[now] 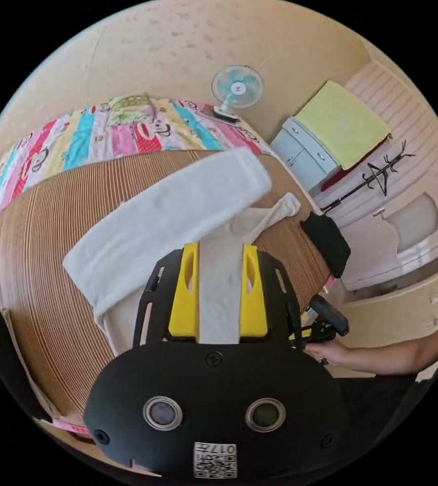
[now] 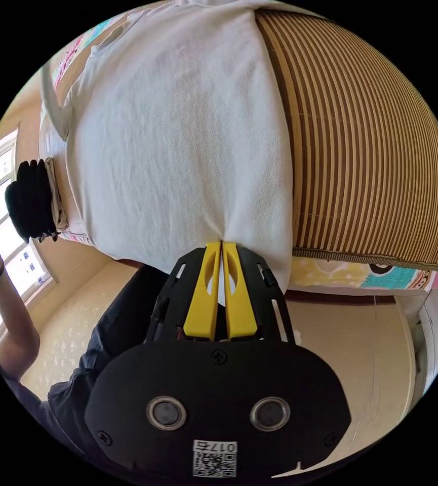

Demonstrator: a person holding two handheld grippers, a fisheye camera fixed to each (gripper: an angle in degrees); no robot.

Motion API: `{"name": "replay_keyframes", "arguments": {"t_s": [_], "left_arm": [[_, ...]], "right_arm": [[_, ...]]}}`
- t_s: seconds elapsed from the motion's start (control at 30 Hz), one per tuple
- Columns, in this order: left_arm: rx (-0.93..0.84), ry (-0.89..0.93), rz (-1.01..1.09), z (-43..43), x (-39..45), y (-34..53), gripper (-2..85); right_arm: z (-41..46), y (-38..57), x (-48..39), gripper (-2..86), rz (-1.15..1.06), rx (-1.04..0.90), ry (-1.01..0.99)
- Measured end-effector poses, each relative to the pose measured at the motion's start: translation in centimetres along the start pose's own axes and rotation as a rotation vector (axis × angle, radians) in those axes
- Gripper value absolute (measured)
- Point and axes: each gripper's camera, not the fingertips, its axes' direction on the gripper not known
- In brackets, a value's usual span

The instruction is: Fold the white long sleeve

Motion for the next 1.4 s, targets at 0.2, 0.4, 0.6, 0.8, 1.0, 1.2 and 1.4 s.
{"name": "replay_keyframes", "arguments": {"t_s": [0.2, 0.4, 0.6, 0.8, 1.0, 1.2, 1.4], "left_arm": [[0.083, -0.096, -0.447, 2.3, -9.4, 6.3, 13.5], [-0.139, -0.19, -0.578, 9.2, -16.8, 5.6, 13.9], [-0.248, -0.222, -0.357, 10.2, -16.1, 3.8, 5.9], [-0.178, -0.312, -0.427, 8.3, -19.4, 5.1, 5.7], [-0.062, -0.288, -0.513, 5.8, -21.3, 6.8, 12.7], [0.062, -0.228, -0.515, 4.7, -16.2, 9.9, 9.8], [0.039, -0.176, -0.47, 3.9, -13.2, 12.6, 8.0]], "right_arm": [[-1.6, 3.2, 4.1, 0.6, 0.031, 0.045, -0.272], [-3.2, 5.6, 5.0, 0.7, -0.045, 0.109, -0.425], [-11.1, 4.5, 7.8, 2.1, -0.005, 0.386, -0.491], [-21.9, -0.6, 11.1, 7.1, 0.146, 0.689, -0.45], [-29.6, -8.6, 7.0, 12.4, 0.323, 0.758, -0.146], [-28.2, -17.4, 5.7, 7.9, 0.541, 0.532, 0.132], [-33.9, -8.1, 3.8, 1.9, 0.16, 0.898, -0.164]]}}
